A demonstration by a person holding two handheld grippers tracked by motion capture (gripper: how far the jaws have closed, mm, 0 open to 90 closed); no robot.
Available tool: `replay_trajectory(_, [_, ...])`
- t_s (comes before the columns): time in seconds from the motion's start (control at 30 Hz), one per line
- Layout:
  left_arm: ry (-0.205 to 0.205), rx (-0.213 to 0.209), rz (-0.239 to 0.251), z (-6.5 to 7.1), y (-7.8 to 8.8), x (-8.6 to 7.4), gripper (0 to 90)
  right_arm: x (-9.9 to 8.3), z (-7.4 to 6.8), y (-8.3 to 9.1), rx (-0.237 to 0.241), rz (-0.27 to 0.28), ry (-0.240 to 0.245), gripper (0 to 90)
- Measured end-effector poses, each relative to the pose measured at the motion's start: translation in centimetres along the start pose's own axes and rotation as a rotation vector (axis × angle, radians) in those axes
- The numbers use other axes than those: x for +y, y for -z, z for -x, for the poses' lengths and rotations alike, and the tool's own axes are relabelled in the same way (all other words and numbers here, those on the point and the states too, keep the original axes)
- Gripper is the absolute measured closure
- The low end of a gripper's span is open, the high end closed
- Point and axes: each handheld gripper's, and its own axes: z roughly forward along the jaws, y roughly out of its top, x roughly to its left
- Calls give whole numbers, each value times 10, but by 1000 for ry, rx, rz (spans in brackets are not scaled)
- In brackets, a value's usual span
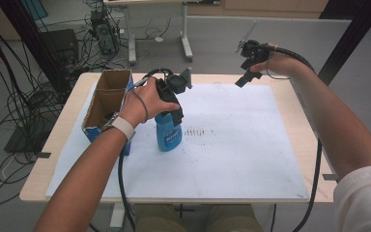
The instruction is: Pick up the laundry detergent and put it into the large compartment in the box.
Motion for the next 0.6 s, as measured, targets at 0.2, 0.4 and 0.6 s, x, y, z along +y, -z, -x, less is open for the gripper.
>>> replay_trajectory(0.2, [19,-16,1,0,-5,0,92,0,0,1,0,1,-2,97])
replay_trajectory(0.4, [21,-6,-9,-1,-13,-2,95,0,0,0,1,-2,-1,97])
replay_trajectory(0.6, [21,-5,1,-2,-14,-2,95,1,0,-1,2,-1,-1,97])
